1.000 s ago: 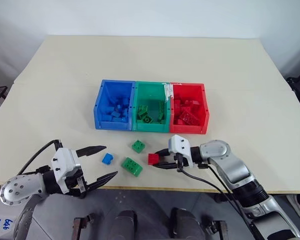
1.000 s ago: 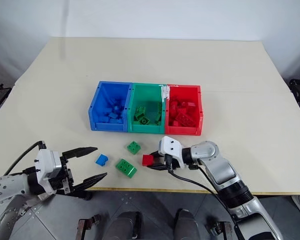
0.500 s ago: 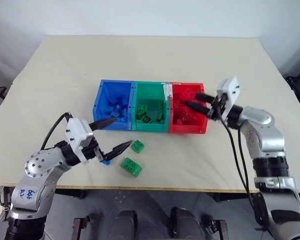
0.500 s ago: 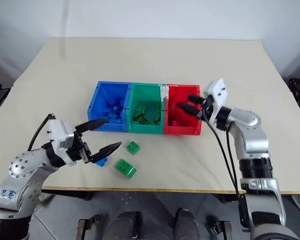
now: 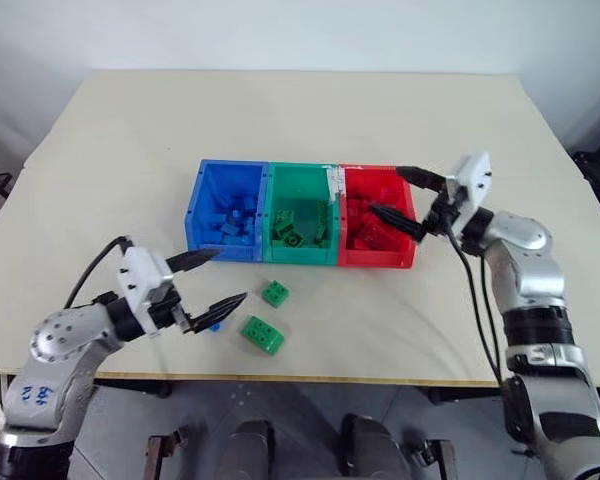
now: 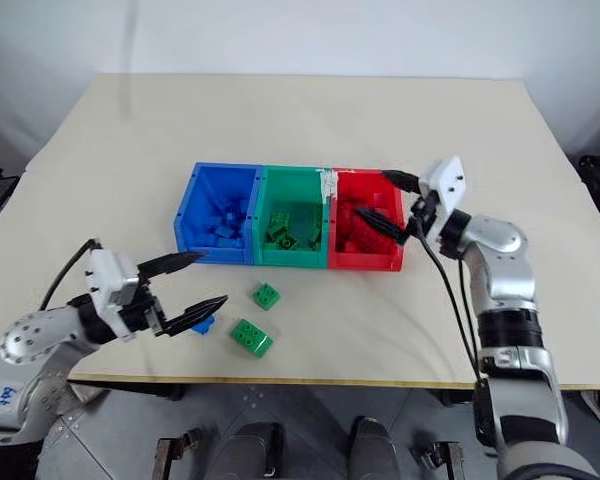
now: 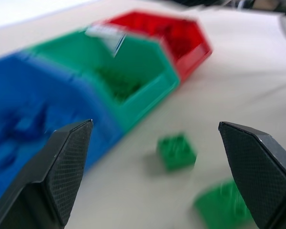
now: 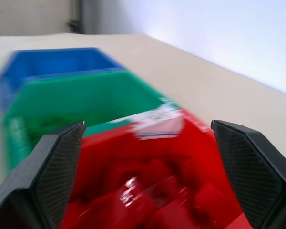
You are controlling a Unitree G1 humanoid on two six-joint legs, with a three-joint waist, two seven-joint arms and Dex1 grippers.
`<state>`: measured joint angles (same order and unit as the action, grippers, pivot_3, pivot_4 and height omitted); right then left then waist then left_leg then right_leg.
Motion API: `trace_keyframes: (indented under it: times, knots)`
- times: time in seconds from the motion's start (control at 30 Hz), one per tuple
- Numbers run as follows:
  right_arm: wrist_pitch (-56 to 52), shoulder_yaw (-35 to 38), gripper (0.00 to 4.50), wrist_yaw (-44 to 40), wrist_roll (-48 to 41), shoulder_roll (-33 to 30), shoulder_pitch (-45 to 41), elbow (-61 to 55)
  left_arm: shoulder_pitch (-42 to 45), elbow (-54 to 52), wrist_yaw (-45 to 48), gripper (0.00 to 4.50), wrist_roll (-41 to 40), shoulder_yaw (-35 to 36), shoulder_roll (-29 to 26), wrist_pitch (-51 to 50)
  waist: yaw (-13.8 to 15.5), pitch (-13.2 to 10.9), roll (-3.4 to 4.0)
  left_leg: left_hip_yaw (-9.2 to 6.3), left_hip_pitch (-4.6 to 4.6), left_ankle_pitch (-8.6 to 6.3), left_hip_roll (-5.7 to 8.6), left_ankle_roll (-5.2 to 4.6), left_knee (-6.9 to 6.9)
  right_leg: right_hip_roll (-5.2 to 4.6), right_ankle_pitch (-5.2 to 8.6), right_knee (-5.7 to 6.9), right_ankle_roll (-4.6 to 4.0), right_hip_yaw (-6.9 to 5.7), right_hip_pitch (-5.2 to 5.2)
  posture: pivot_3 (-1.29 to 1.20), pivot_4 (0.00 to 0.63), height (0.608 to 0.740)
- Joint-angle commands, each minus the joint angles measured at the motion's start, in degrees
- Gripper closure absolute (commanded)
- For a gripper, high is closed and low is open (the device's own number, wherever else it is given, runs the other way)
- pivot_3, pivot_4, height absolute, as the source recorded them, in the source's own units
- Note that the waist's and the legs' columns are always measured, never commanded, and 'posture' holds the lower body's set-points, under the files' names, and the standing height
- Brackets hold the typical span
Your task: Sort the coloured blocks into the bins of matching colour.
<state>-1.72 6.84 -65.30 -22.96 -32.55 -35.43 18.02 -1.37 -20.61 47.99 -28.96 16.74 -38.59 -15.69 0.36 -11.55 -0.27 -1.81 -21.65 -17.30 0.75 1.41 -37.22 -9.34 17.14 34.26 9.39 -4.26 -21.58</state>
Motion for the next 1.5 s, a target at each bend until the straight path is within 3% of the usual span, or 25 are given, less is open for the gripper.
trace_keyframes:
  times: [0.03,0.17,0.3,0.6,0.83,1.27,1.37,1.5]
  knots:
    - [1.63,1.0,0.04,-8.54,-2.69,-4.71,6.86,-6.09,-3.01,3.23,3.31,0.0,0.06,5.55,-1.71,4.6,-0.09,0.0,0.0,0.02,0.0,-0.02,0.0,-0.02,-0.01,0.0,0.0,-0.03,0.01,0.0,0.01,0.0,0.15,0.74]
    - [2.82,0.66,0.04,-15.47,-3.45,-8.8,14.22,-8.78,-5.69,8.93,6.28,0.0,0.65,9.26,-3.3,8.08,-0.25,0.0,0.0,0.11,0.02,-0.07,-0.02,-0.06,-0.01,0.0,-0.01,-0.07,0.02,0.01,0.02,0.0,0.15,0.74]
    - [2.25,1.0,0.04,-15.67,-3.71,-8.9,16.09,-9.53,-5.44,10.94,7.9,0.0,1.46,8.38,-4.57,9.37,-0.58,0.0,0.01,0.29,0.14,-0.09,-0.12,-0.04,-0.02,0.01,-0.02,-0.03,0.02,0.04,0.02,0.0,0.15,0.74]
    - [-1.05,-0.92,0.04,-15.49,-5.01,-8.47,18.45,-15.91,4.2,1.39,16.39,0.0,2.8,-8.02,-10.52,4.88,0.33,0.0,0.01,0.32,0.18,-0.18,-0.13,-0.03,-0.1,0.01,-0.04,0.04,-0.01,0.11,0.03,0.0,0.15,0.74]
    - [-2.15,-2.66,0.04,-13.5,-4.62,-7.29,20.74,-20.32,15.3,2.98,21.48,0.0,11.06,-23.34,-11.32,4.62,0.39,0.0,0.01,0.4,0.19,-0.19,-0.14,-0.04,-0.09,0.05,-0.04,0.03,-0.01,0.14,0.02,0.0,0.15,0.74]
    - [-2.9,-1.77,0.04,-10.28,-5.0,-7.55,23.91,-24.04,23.07,14.44,23.23,0.0,21.25,-33.29,-7.29,9.32,0.91,0.0,0.0,0.47,0.18,-0.23,-0.17,-0.11,-0.15,0.09,-0.04,0.0,0.0,0.19,0.01,0.0,0.15,0.74]
    - [-2.68,-1.83,0.0,-10.02,-4.9,-7.6,24.48,-24.41,23.47,15.52,23.5,0.57,21.84,-34.05,-6.51,8.79,0.95,0.0,0.0,0.48,0.18,-0.24,-0.17,-0.11,-0.19,0.09,-0.05,0.02,0.01,0.2,0.01,0.0,0.15,0.74]
    - [-2.36,-1.79,0.0,-9.76,-4.82,-7.66,25.0,-24.68,23.28,16.28,23.15,1.73,22.21,-33.75,-6.05,9.95,1.01,0.0,0.0,0.48,0.18,-0.24,-0.16,-0.12,-0.22,0.09,-0.05,0.05,0.02,0.22,0.02,0.0,0.15,0.74]
